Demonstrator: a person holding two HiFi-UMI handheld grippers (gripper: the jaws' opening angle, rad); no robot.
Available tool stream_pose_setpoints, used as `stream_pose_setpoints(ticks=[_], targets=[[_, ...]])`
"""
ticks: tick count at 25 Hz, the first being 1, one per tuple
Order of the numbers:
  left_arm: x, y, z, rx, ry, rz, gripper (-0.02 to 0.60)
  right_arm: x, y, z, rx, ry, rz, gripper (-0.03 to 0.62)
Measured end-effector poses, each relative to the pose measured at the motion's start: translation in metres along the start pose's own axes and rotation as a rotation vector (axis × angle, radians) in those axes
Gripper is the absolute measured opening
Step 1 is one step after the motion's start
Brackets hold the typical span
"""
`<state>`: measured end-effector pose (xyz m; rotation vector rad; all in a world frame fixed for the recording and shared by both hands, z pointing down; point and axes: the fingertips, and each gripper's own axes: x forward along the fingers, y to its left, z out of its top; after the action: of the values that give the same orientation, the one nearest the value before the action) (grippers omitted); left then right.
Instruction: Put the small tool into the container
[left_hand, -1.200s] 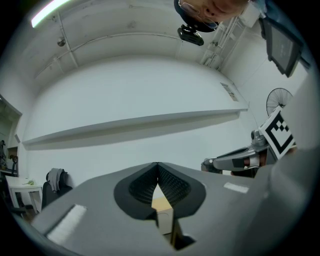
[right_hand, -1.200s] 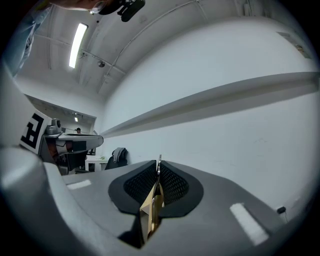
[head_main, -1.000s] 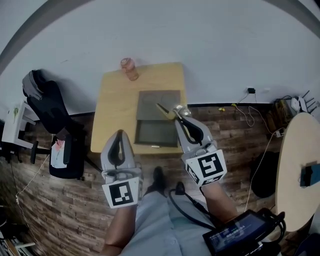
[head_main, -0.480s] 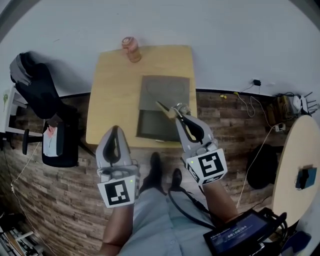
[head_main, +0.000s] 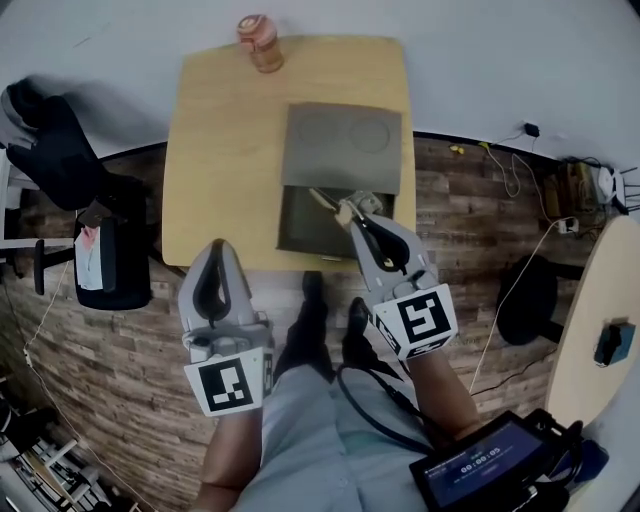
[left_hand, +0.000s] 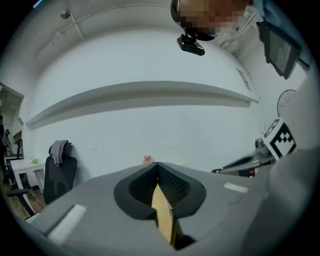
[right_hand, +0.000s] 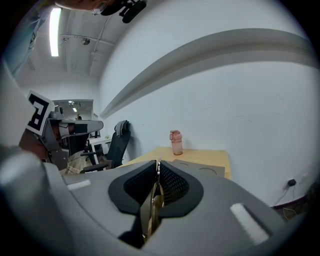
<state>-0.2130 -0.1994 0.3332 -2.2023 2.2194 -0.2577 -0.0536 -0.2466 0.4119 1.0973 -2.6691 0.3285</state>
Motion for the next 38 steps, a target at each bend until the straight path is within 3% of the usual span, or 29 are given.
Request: stream_pose_setpoints(ticks=[16, 38], targets=[[0.035, 0.033, -0.073, -0.035, 0.137, -0.012, 0.009, 0.054, 0.004, -0.075, 0.048, 0.156, 0.012, 0.026], [0.054, 0.071, -0.098, -0.043, 0.173, 0.021, 0.009, 0.094, 0.006, -0.102, 0.061, 0.230, 0.061, 0.028]])
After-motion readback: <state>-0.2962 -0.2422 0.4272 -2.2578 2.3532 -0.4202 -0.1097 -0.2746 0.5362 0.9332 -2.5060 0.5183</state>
